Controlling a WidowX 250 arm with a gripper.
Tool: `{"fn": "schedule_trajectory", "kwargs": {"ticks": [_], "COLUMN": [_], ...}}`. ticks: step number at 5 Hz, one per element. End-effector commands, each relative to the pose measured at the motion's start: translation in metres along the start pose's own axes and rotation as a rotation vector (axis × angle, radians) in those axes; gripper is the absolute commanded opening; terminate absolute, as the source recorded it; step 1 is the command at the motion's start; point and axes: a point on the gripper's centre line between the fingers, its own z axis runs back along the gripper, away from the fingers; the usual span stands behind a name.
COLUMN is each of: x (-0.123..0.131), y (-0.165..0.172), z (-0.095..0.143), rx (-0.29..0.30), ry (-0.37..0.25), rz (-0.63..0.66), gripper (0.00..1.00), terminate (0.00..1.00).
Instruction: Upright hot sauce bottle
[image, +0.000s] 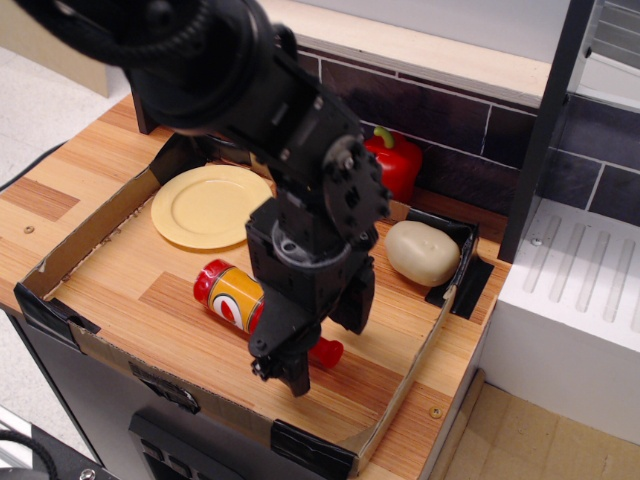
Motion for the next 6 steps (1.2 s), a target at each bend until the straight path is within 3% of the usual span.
{"fn": "schedule_trajectory", "kwargs": {"ticks": [1, 3, 5, 6], "x": [-0.003, 0.001, 0.006, 0.006], "y": [-0.001, -0.002, -0.007, 0.001], "z": [-0.006, -0.004, 0.020, 0.040], "rx": [-0.001, 0.007, 0.038, 0.081], "ry": [-0.021, 0.029, 0.130, 0.294], "rz": [-0.005, -0.042, -0.093, -0.017], "gripper": [0.00, 0.00, 0.00, 0.00], "terminate": [0.00, 0.00, 0.00, 0.00]}}
